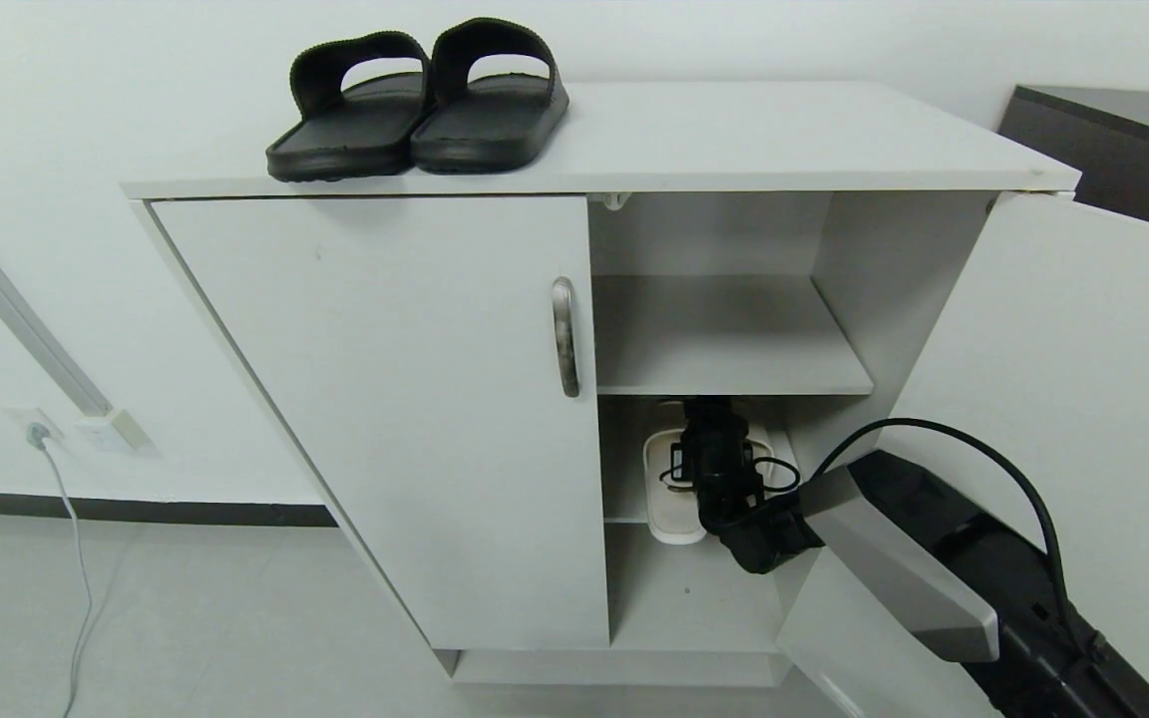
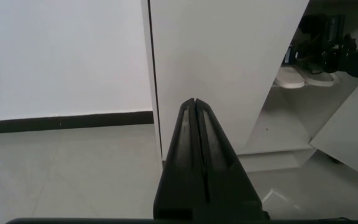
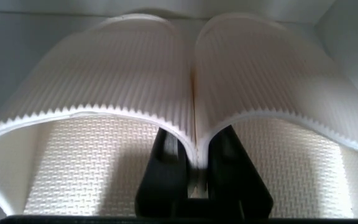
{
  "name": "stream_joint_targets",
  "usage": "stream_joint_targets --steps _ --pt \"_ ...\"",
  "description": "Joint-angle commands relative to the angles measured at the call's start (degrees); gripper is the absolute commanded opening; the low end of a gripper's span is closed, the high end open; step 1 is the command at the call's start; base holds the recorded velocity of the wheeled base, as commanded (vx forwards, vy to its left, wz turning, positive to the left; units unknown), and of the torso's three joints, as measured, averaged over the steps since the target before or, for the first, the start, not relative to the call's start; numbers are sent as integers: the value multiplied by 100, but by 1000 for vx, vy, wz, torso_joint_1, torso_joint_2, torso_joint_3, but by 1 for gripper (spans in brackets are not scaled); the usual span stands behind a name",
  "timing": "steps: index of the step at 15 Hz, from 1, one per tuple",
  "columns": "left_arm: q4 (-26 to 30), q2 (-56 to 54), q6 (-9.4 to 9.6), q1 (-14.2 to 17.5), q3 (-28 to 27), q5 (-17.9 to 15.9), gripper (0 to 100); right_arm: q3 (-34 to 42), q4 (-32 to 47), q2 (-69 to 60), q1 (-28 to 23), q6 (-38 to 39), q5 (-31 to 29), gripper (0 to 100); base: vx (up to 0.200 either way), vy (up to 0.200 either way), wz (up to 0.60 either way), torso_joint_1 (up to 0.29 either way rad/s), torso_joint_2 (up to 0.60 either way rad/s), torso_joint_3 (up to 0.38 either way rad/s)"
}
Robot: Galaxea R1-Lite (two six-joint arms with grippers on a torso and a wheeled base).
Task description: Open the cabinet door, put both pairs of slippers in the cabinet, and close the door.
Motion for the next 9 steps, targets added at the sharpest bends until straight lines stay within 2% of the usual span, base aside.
stream_joint_targets --steps 1,2,5,9 --pt "-6 7 0 -1 1 -2 0 -43 11 54 11 4 -11 0 0 0 0 0 0 0" --pt "-6 7 0 -1 1 -2 0 -34 11 54 11 4 -11 100 0 0 0 0 0 0" --pt "2 7 0 -1 9 -2 0 150 -24 28 20 4 -29 100 0 0 0 0 0 0" --pt "-6 7 0 -1 1 -2 0 1029 -411 -482 152 13 -38 100 0 0 0 0 0 0"
